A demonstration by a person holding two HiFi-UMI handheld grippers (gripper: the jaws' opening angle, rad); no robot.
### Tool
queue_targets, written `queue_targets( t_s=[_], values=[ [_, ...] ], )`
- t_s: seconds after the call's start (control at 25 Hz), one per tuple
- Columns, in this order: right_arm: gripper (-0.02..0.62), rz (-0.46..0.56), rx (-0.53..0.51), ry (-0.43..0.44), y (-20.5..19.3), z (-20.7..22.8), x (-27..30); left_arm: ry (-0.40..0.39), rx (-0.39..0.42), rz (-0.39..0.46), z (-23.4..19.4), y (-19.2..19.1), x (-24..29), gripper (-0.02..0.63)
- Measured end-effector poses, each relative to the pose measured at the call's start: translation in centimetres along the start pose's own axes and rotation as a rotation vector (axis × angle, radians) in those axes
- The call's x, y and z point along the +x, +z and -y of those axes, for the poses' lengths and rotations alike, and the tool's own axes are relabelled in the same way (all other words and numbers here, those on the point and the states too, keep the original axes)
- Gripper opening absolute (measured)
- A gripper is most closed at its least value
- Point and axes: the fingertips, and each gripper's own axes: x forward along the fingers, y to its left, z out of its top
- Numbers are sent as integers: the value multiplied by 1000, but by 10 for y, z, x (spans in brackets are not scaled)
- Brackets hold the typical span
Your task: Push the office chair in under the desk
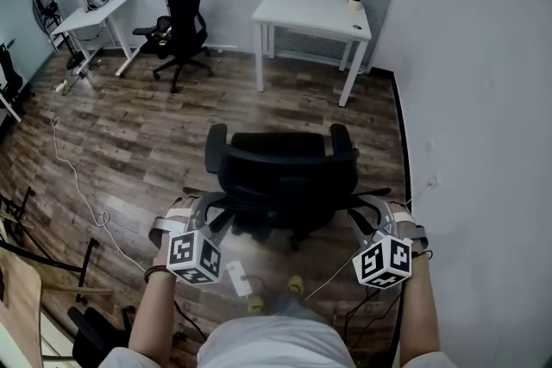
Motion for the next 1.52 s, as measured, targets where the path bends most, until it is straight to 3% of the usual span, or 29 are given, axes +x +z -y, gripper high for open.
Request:
queue_targets(
  t_s=[0.16, 0.44, 0.72, 0.96, 1.36, 1.52],
  values=[
    [127, -45, -93, 71, 0, 0, 6, -44, 54, -33, 0, -3, 3, 144],
    [138, -128, -199, 204, -11, -10, 30, -117, 76, -43, 0, -4, 13, 146],
    [147, -130, -185, 199, -9, -11, 35, -179, 103, -67, 2, -8, 22, 156],
    [149, -135, -161, 172, -10, -12, 39, -175, 100, -66, 3, -9, 29, 164],
    [173, -231, -117, 175, -10, -12, 55, -153, 169, -48, -4, -14, 33, 163],
    [175, -205, -99, 147, -2, -14, 55, -164, 188, -60, -8, -23, 35, 156]
  ],
)
